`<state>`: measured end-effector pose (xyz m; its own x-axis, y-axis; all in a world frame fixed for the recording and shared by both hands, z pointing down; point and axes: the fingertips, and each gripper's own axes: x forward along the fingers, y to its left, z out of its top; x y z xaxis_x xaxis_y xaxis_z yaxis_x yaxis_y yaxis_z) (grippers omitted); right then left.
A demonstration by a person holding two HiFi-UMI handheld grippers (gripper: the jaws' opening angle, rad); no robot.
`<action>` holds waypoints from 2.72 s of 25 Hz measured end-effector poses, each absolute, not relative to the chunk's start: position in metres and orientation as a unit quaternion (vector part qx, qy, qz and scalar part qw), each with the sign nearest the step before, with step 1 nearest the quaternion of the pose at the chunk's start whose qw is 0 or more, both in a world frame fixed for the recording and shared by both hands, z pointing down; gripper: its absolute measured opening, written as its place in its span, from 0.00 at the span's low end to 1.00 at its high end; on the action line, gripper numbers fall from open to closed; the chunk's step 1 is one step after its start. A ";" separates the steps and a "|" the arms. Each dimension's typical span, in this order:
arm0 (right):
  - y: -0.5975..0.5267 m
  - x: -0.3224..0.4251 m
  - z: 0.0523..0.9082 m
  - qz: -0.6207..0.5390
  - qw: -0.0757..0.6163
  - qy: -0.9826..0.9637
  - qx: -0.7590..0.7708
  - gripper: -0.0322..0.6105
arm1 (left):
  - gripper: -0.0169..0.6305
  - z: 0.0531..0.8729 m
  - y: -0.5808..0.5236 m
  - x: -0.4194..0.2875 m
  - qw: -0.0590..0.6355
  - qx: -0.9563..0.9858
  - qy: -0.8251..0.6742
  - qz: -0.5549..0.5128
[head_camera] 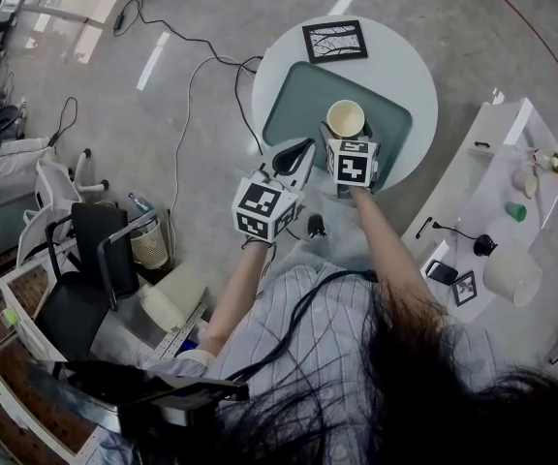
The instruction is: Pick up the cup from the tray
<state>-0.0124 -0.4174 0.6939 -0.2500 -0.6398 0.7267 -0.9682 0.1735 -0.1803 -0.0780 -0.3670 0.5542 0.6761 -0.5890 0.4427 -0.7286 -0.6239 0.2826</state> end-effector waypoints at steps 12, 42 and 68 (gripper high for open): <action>-0.402 -0.015 0.683 0.307 0.268 -0.758 0.508 0.67 | 0.05 0.542 -0.354 -0.094 0.211 0.885 -0.387 0.151; -0.258 -0.028 0.544 0.284 0.184 -0.809 0.480 0.67 | 0.05 0.490 -0.215 -0.118 0.166 0.898 -0.397 0.093; -0.134 0.000 0.514 0.287 0.163 -0.818 0.471 0.67 | 0.05 0.492 -0.110 -0.076 0.179 0.904 -0.377 0.091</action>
<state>-0.0005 -0.1339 0.5140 -0.5028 -0.6773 0.5371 -0.8644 0.3916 -0.3154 -0.0757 -0.1101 0.4925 0.6991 -0.6494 0.2992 -0.7144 -0.6515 0.2553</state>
